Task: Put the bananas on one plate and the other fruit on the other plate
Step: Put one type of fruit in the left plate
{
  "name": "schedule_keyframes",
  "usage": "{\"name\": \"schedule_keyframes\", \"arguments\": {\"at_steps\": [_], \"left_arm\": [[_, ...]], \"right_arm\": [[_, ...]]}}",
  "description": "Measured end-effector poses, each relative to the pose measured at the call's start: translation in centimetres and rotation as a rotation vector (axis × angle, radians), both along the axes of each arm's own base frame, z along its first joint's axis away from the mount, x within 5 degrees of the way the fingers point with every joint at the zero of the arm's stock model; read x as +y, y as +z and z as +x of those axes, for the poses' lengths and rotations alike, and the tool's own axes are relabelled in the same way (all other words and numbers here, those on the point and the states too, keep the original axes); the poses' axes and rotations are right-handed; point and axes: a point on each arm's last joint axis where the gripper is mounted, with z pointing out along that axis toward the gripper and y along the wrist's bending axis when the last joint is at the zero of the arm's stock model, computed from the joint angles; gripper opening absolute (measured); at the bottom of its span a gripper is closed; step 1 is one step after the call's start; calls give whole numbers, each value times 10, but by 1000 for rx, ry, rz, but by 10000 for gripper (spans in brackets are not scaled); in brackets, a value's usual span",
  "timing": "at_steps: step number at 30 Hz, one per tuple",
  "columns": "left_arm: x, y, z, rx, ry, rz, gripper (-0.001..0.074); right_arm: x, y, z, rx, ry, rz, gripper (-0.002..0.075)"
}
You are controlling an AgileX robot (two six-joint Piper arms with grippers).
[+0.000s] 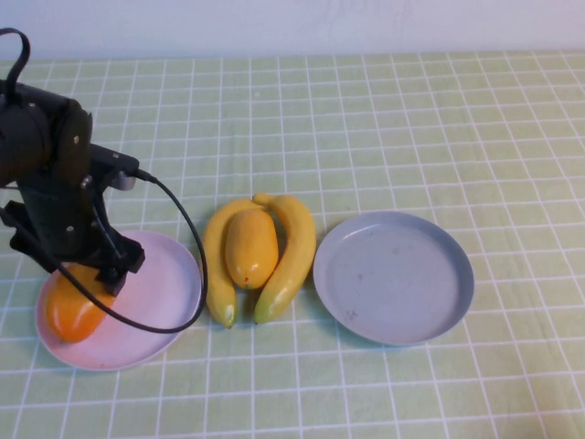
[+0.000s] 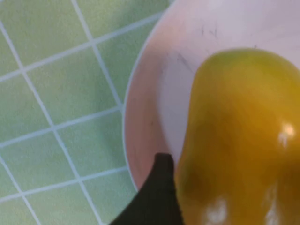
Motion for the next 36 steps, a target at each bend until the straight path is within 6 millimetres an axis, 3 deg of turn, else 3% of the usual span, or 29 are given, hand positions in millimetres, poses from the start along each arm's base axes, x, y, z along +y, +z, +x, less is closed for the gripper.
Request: {"name": "schedule_keyframes", "arguments": {"at_steps": [3, 9, 14, 18, 24, 29, 36], "left_arm": [[1, 0, 1, -12, 30, 3, 665], [3, 1, -2, 16, 94, 11, 668], [-7, 27, 1, -6, 146, -75, 668], [-38, 58, 4, -75, 98, -156, 668], [-108, 76, -4, -235, -34, -297, 668], [-148, 66, -5, -232, -33, -349, 668], [-160, 30, 12, -149, 26, -307, 668]], "right_arm": [[0, 0, 0, 0, 0, 0, -15], [0, 0, 0, 0, 0, 0, -15], [0, 0, 0, 0, 0, 0, -15], [0, 0, 0, 0, 0, 0, -15], [0, 0, 0, 0, 0, 0, -15], [0, 0, 0, 0, 0, 0, -15], [0, 0, 0, 0, 0, 0, -15]]}}
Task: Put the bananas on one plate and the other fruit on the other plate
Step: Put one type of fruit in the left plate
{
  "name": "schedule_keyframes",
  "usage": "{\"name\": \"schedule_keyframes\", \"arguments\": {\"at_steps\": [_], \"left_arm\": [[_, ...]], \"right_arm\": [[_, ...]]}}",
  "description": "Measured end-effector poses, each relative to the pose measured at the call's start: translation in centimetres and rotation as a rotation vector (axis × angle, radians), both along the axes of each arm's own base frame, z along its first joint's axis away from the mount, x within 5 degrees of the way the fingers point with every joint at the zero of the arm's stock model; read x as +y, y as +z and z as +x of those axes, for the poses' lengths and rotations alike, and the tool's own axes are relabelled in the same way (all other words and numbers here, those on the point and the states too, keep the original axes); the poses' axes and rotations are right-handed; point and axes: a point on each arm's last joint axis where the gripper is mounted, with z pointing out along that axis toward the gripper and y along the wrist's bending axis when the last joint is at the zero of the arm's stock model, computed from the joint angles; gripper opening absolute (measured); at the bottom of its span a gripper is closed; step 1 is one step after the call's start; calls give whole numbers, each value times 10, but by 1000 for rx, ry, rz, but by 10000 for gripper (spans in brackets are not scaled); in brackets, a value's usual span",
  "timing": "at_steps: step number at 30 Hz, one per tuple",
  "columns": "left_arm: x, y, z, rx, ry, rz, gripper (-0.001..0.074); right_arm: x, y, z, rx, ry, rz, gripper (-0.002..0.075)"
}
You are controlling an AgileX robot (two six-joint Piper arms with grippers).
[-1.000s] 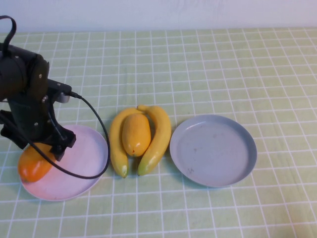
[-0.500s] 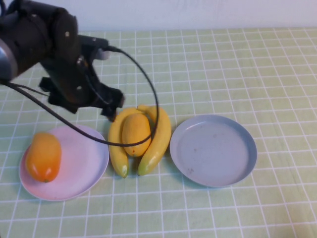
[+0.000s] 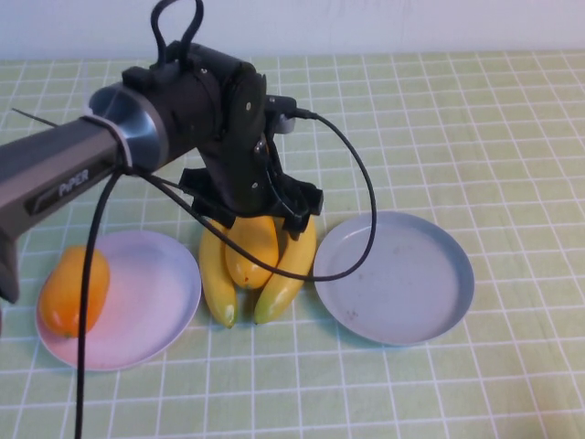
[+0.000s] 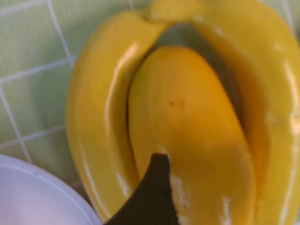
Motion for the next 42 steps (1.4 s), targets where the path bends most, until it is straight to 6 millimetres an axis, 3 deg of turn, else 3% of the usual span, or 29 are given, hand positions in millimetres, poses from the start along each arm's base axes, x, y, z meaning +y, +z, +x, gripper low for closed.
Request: {"name": "schedule_keyframes", "arguments": {"at_steps": [6, 13, 21, 28, 30, 35, 42], "left_arm": [[0, -20, 5, 46, 28, 57, 668], [3, -20, 11, 2, 43, 66, 669], [2, -40, 17, 48, 59, 67, 668], [0, -41, 19, 44, 58, 59, 668], [0, -41, 19, 41, 56, 58, 653], [0, -44, 19, 46, 54, 59, 501], [-1, -43, 20, 40, 18, 69, 501]], "right_arm": [[0, 0, 0, 0, 0, 0, -15], [0, 0, 0, 0, 0, 0, -15], [0, 0, 0, 0, 0, 0, -15], [0, 0, 0, 0, 0, 0, -15], [0, 0, 0, 0, 0, 0, -15], [0, 0, 0, 0, 0, 0, -15], [0, 0, 0, 0, 0, 0, -15]]}}
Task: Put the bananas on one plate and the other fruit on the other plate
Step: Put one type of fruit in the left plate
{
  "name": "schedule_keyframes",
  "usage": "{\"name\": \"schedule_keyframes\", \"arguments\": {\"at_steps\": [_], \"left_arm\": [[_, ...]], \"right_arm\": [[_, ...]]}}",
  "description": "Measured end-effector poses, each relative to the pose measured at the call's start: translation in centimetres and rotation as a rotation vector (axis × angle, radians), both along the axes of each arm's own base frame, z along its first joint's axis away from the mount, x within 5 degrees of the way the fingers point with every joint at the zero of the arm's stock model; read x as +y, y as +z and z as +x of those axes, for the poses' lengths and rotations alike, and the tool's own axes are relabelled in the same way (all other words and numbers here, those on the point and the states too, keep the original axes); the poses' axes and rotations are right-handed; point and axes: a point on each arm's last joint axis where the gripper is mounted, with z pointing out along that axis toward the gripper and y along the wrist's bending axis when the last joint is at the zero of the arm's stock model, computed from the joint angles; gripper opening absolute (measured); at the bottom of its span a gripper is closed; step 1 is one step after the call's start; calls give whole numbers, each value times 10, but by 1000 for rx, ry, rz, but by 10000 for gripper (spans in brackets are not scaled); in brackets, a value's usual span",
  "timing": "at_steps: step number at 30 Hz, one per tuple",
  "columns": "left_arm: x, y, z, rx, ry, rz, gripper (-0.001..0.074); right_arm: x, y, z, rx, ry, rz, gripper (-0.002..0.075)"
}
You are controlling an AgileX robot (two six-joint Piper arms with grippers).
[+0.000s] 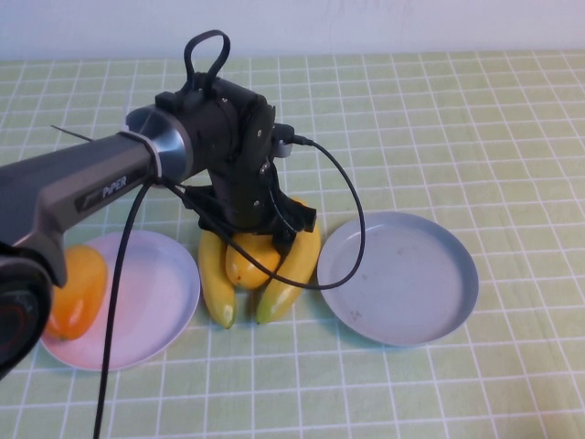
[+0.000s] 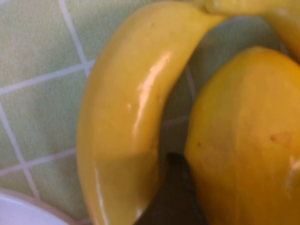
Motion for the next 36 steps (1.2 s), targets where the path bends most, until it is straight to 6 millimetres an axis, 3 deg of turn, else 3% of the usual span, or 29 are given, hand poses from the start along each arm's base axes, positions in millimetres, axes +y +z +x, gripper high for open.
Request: {"name": "schedule_keyframes", "arguments": {"at_steps": [5, 10, 16, 21, 26, 31, 36], "left_arm": [[-1, 10, 1, 11, -18, 16, 501], [1, 53, -2, -35, -48, 0, 501], [16, 102, -21, -74, -103, 34, 501], [31, 124, -39, -118, -105, 56, 501], [48, 114, -64, -58, -90, 90, 501], [68, 80, -88, 5, -30, 158, 501], [74, 55, -96, 7, -4, 163, 501]], "right_arm": [[0, 0, 0, 0, 0, 0, -15], [0, 0, 0, 0, 0, 0, -15], [0, 0, 0, 0, 0, 0, -15], [0, 0, 0, 0, 0, 0, -15], [0, 0, 0, 0, 0, 0, -15], [0, 0, 0, 0, 0, 0, -15], [0, 0, 0, 0, 0, 0, -15]]}}
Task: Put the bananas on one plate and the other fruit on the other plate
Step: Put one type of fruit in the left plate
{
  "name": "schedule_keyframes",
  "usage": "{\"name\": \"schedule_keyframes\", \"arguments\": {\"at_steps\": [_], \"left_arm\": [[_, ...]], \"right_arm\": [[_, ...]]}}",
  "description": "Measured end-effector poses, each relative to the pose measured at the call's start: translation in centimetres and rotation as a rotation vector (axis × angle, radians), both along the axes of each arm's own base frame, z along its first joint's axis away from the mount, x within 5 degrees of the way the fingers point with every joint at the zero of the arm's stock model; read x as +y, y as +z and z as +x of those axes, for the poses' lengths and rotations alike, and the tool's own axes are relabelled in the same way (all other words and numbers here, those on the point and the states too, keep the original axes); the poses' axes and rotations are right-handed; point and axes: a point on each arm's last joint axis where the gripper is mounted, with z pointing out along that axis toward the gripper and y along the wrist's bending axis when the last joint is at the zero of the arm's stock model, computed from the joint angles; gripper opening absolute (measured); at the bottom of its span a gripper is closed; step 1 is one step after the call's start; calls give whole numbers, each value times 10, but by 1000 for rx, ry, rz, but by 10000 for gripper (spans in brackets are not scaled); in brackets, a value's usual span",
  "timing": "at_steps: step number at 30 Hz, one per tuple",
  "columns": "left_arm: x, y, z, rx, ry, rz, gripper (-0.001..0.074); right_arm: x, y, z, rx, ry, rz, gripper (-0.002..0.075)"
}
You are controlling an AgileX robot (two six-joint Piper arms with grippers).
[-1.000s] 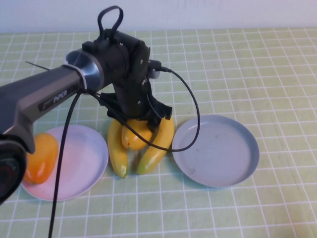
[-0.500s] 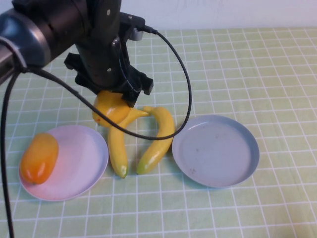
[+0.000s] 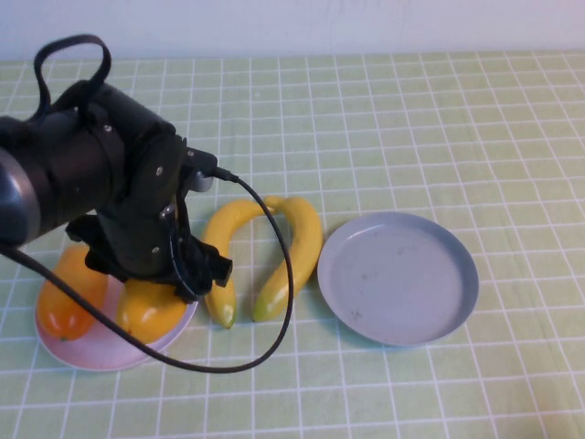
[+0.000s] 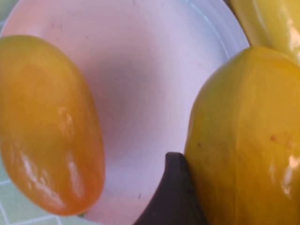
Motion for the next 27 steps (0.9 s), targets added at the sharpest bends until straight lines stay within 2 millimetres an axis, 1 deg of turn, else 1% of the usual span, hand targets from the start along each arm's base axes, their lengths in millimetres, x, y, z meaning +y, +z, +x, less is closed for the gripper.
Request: {"name": "schedule_keyframes", "arguments": {"at_steps": [3, 7, 10, 12, 14, 17, 18, 21, 24, 25, 26, 27], "left_arm": [[6, -6, 5, -25, 24, -23, 501], [22, -7, 14, -39, 76, -31, 501], [33, -13, 20, 1, 110, -12, 501], [37, -19, 21, 34, 123, 8, 501], [37, -22, 22, 47, 121, 16, 531], [36, -25, 24, 45, 117, 12, 625], [36, -25, 24, 41, 116, 10, 645], [36, -24, 24, 41, 117, 10, 666], [36, -20, 24, 60, 118, 25, 660], [36, -17, 24, 58, 118, 25, 642], [36, -14, 24, 51, 118, 22, 603], [37, -11, 23, 43, 118, 18, 542]], "right_arm": [[0, 0, 0, 0, 0, 0, -15], [0, 0, 0, 0, 0, 0, -15], [0, 0, 0, 0, 0, 0, -15], [0, 0, 0, 0, 0, 0, -15], [0, 0, 0, 0, 0, 0, -15], [0, 0, 0, 0, 0, 0, -15], [0, 0, 0, 0, 0, 0, -15], [0, 0, 0, 0, 0, 0, -15], [0, 0, 0, 0, 0, 0, -15], [0, 0, 0, 0, 0, 0, -15], [0, 0, 0, 0, 0, 0, -15], [0, 0, 0, 0, 0, 0, -15]]}}
